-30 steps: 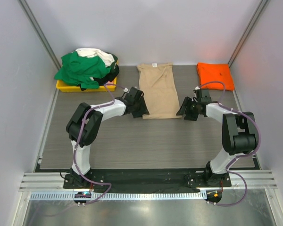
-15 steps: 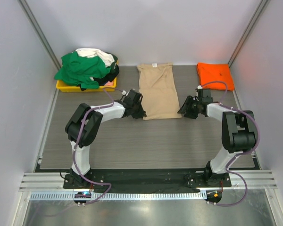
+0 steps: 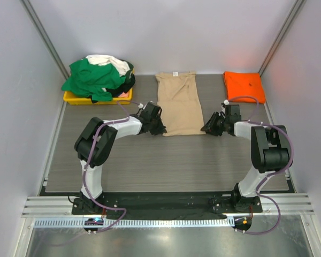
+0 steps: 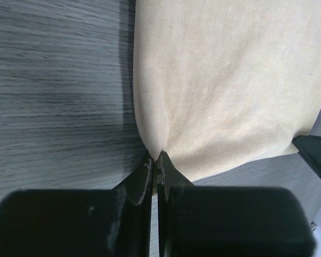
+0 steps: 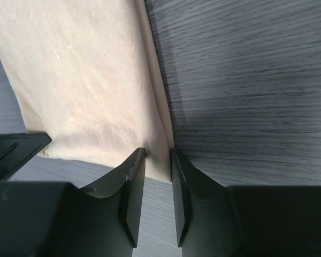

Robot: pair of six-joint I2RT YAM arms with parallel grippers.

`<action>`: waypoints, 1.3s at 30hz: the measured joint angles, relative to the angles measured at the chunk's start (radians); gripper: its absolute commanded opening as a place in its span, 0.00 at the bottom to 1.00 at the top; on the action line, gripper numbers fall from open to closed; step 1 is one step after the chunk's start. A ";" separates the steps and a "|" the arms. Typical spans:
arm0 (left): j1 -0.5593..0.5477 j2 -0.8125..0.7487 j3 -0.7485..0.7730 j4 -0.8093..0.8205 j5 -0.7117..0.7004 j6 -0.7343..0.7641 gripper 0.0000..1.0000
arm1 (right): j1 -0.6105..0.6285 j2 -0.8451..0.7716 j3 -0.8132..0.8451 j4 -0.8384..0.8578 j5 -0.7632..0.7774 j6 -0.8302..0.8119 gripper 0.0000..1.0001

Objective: Fold and stack the t-shirts
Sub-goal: Fold the tshirt

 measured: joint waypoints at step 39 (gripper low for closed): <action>-0.700 -0.781 -0.511 -0.261 -0.247 -0.412 0.00 | 0.023 -1.304 -0.256 -0.911 -0.017 0.169 0.01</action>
